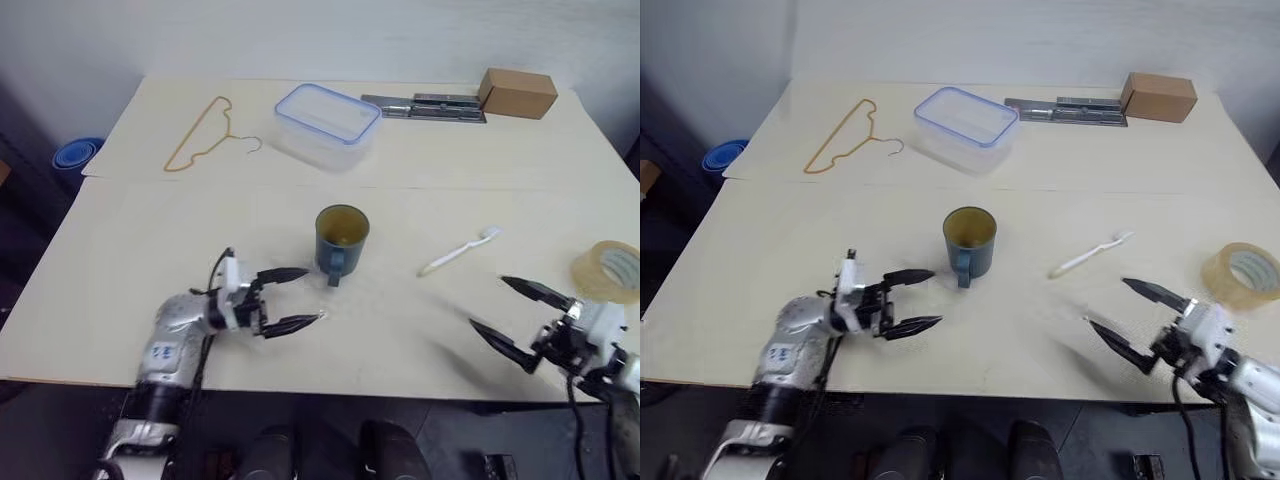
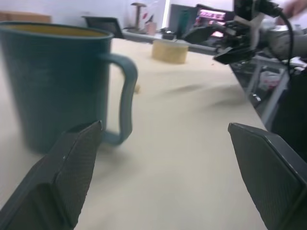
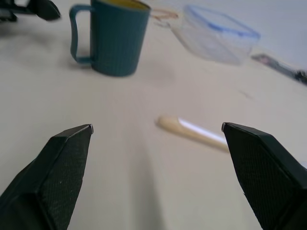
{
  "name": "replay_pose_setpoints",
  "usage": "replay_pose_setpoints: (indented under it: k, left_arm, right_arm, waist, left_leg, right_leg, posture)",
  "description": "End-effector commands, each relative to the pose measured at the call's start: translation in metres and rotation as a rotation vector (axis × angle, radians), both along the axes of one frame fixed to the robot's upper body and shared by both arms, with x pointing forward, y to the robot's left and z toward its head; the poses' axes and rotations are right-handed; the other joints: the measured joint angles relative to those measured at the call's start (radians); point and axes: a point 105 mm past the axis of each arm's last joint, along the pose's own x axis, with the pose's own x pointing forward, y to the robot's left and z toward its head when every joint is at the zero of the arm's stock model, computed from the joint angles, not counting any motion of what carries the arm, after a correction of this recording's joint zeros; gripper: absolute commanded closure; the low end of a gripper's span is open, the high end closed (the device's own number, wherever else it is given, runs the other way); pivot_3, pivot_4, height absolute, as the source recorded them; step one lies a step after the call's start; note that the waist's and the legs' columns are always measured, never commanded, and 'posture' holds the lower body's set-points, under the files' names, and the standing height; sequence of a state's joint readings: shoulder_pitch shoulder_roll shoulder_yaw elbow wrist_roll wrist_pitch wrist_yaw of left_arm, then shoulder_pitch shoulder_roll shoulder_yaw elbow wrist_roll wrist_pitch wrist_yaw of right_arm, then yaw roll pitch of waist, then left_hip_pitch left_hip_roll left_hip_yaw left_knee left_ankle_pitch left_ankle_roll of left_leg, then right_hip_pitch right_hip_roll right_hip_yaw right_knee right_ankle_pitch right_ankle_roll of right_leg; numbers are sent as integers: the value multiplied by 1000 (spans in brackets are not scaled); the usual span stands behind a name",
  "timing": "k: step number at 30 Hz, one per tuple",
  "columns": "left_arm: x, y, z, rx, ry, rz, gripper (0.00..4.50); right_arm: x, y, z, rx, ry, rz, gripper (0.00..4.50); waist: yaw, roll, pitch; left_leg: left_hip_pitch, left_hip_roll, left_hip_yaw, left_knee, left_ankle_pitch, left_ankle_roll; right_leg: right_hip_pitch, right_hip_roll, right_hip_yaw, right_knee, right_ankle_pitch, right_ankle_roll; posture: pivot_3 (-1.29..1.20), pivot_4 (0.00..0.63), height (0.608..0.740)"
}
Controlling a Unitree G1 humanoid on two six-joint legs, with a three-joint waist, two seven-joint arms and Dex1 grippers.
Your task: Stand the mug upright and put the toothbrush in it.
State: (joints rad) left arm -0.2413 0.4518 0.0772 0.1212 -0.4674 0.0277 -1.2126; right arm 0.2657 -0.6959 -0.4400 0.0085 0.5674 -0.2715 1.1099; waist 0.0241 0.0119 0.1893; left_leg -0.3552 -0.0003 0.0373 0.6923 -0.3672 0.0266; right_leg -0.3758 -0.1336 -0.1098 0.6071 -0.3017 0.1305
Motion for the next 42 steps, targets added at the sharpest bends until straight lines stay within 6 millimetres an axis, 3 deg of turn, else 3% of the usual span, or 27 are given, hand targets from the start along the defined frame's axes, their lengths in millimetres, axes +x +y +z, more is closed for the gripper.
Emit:
replay_pose_setpoints:
  k: [1, 3, 6, 9, 12, 16, 25, 30, 34, 42]
  left_arm:
    - [-11, 29, 21, 9, -72, 70, 30]
    - [-17, 42, 28, 23, -78, 110, 30]
    - [-21, 50, 38, 45, -105, 154, 30]
    - [-20, 49, 43, 40, -126, 186, 30]
    - [-22, 43, 41, 34, -128, 195, 30]
    - [-29, 37, 38, 28, -120, 199, 30]
    - [-38, 35, 37, 36, -121, 226, 30]
    - [-46, 32, 36, 45, -122, 225, 30]
    - [-51, 24, 37, 63, -137, 182, 0]
    - [-51, 13, 46, 77, -186, 139, 0]
  right_arm:
    - [-10, -16, 4, 1, 6, -79, 0]
    - [-7, -13, 8, 47, 29, -100, 0]
    - [15, -2, 16, 103, 124, -191, 0]
    - [44, 5, 16, 121, 319, -346, 0]
    - [75, 15, 31, 188, 437, -461, 0]
    - [100, 16, 39, 188, 541, -647, 0]
    - [129, 49, 35, 212, 734, -739, 0]
    - [139, 50, 21, 186, 812, -765, 0]
    - [150, 36, 15, 186, 833, -811, 958]
    - [153, 36, 12, 229, 929, -748, 3746]
  waist:
    - [-1, 0, 0]
    - [-3, 0, 0]
    - [-4, 2, 0]
    - [-6, 4, -1]
    - [-9, 4, -1]
    - [-6, 4, -1]
    - [-3, 4, -1]
    - [-11, 4, -2]
    - [-18, -1, -4]
    - [-28, -5, -7]
  left_leg:
    - [0, 0, 0, 0, 0, 0]
    - [1, 0, 1, 0, 0, 0]
    - [2, 1, 1, 0, -1, -1]
    - [2, 1, 1, 0, -1, -2]
    - [1, 2, -1, 0, -2, -2]
    - [-2, 3, -2, -1, -2, -3]
    - [-17, -1, 0, 5, -1, -1]
    - [-16, -1, 2, 5, -1, -1]
    - [-15, -1, 2, 5, -1, -1]
    - [-14, 1, 2, 5, -1, -1]
  right_leg:
    - [0, 0, 0, 0, 0, 0]
    - [1, -1, 1, -1, 0, 0]
    - [1, 0, 3, 0, 0, 0]
    - [0, -2, 5, 1, 0, 0]
    - [0, -3, 6, 0, 0, -2]
    - [-3, -1, 5, 0, -1, -3]
    - [-17, -1, 2, 8, -1, -2]
    - [-18, 0, 3, 9, -1, -2]
    - [-17, 0, 3, 10, -1, -2]
    - [-17, 1, 3, 10, -1, -2]
  posture:
    - [0, 150, 740]
    - [0, 150, 740]
    - [0, 150, 740]
    - [0, 150, 740]
    - [0, 150, 740]
    - [0, 150, 740]
    - [0, 150, 740]
    - [0, 150, 740]
    - [0, 150, 740]
    - [0, 150, 740]
